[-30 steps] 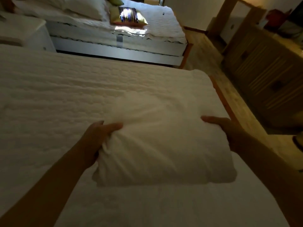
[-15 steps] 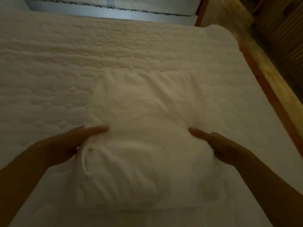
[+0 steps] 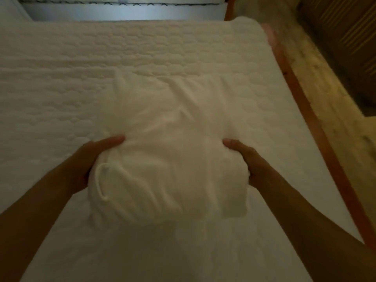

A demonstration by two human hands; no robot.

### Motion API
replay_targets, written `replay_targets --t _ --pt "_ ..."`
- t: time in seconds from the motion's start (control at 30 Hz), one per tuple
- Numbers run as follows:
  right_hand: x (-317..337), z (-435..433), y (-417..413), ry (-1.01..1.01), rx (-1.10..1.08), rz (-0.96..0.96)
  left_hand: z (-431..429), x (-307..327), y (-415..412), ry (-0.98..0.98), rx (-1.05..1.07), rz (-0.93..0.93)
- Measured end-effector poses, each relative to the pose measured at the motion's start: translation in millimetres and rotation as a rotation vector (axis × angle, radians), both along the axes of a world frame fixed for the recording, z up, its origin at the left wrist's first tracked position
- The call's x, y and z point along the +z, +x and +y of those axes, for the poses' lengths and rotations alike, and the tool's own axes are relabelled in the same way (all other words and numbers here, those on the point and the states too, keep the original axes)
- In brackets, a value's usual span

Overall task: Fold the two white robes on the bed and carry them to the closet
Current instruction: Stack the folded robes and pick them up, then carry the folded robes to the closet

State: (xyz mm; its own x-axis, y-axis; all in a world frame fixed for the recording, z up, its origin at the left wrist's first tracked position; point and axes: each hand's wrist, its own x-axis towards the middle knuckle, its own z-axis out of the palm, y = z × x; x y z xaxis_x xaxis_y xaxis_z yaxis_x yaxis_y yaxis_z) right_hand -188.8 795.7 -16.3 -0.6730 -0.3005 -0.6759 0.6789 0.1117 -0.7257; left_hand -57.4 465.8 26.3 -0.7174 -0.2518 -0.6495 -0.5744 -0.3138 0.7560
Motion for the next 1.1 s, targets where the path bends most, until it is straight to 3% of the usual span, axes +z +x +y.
replay_targets --t 0.3,0.53,0.87,1.1 --pt "167.1 143.2 211.4 -0.042 -0.235 0.173 112.0 158.1 134.0 -0.049 -0.215 0.152" --pt "261.1 284.4 392.2 0.024 -0.57 0.251 250.2 232.1 200.2 0.031 -0.483 0.202" --pt "319.8 509.8 701.7 0.096 -1.219 0.25 591.6 298.4 301.9 0.065 -1.102 0.222" --pt "346.6 684.1 934.7 0.12 -1.666 0.322 894.5 336.1 468.7 0.148 -1.514 0.225"
